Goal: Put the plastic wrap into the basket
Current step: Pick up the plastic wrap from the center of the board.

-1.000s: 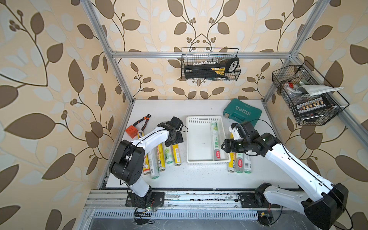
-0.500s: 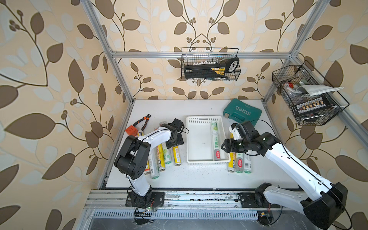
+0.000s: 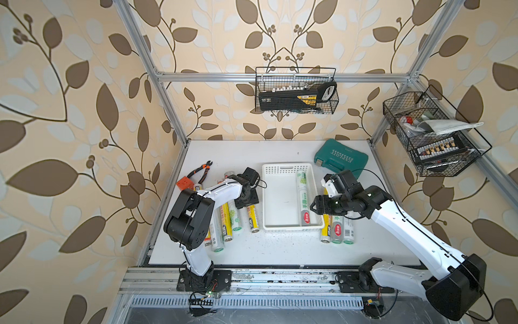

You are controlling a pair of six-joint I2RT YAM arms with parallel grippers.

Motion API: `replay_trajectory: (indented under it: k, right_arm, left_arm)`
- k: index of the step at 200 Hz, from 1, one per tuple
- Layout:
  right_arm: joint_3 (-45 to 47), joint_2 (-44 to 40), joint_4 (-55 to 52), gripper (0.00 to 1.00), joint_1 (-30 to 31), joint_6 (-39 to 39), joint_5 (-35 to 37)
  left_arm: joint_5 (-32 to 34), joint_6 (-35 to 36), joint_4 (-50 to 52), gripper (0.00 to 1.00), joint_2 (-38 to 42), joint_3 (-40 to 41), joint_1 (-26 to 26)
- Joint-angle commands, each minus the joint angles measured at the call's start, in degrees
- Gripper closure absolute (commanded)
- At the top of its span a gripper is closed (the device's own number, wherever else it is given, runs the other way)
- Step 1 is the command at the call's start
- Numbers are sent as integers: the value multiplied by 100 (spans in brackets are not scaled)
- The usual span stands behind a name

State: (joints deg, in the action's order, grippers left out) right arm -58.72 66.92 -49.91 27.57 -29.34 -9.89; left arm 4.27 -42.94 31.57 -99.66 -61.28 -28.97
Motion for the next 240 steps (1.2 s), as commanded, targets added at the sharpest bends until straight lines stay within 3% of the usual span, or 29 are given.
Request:
replay_trajectory:
  k: [1,91,103,129,190,240]
  right_arm:
    - [80,-73,-10,29,-27,-28,-61]
    - [48,-143,-140,29,-30,49,126]
    - [52,-152,-148,29,-44,83,133]
    - [192,-182,-53,29,-143,242,98]
    - [844,-501,324,29,-1507,514,-747]
    - [976,-537,378,29,-1957,599,-944]
  left_arm:
    - [-57,40,-38,41,-62,75,-40]
    - [-34,44,-96,57,-22,145,-45]
    - [239,49,190,62,14,29,-75]
    - [790,153,732,62,331,-203,-153]
    - [939,175,1825,62,1103,-1158,-469]
    - [949,80,2210,62,1038,-2262,-1111]
